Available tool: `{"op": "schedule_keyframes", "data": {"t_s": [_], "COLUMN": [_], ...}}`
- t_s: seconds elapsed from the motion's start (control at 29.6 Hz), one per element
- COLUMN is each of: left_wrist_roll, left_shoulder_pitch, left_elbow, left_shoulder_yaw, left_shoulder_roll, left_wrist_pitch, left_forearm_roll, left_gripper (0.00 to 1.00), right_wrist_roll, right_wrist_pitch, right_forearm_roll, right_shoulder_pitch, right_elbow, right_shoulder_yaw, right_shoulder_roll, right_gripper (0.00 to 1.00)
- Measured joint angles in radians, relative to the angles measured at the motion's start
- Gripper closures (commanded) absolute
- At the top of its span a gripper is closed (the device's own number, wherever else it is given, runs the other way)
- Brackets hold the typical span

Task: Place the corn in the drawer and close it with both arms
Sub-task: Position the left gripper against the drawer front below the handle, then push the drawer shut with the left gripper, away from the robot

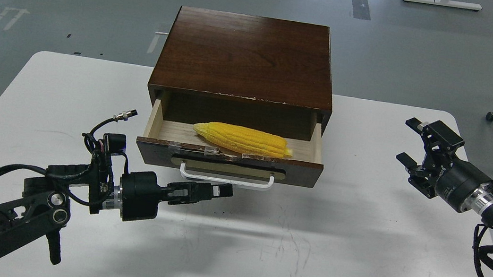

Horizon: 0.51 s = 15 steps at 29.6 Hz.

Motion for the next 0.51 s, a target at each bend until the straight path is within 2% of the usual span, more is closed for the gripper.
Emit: {"op": "schedule_keyframes", "data": {"t_s": [0.51], "left_wrist_roll": [0.0], "left_shoulder_pitch": [-0.003], "left_elbow": [0.036], "left_shoulder_yaw": [-0.024], "left_shoulder_roll": [-0.01], "left_wrist_pitch": [0.035], "left_forearm_roll": [-0.001], "left_gripper": [1.0], "right_wrist_roll": [0.0], "right_wrist_pitch": [-0.001], "right_forearm_roll": [0.0], "right_shoulder_pitch": [-0.023], "right_elbow": [0.002], "right_shoulder_yaw": [-0.001], "right_shoulder_roll": [0.006], "right_gripper": [0.01]}}
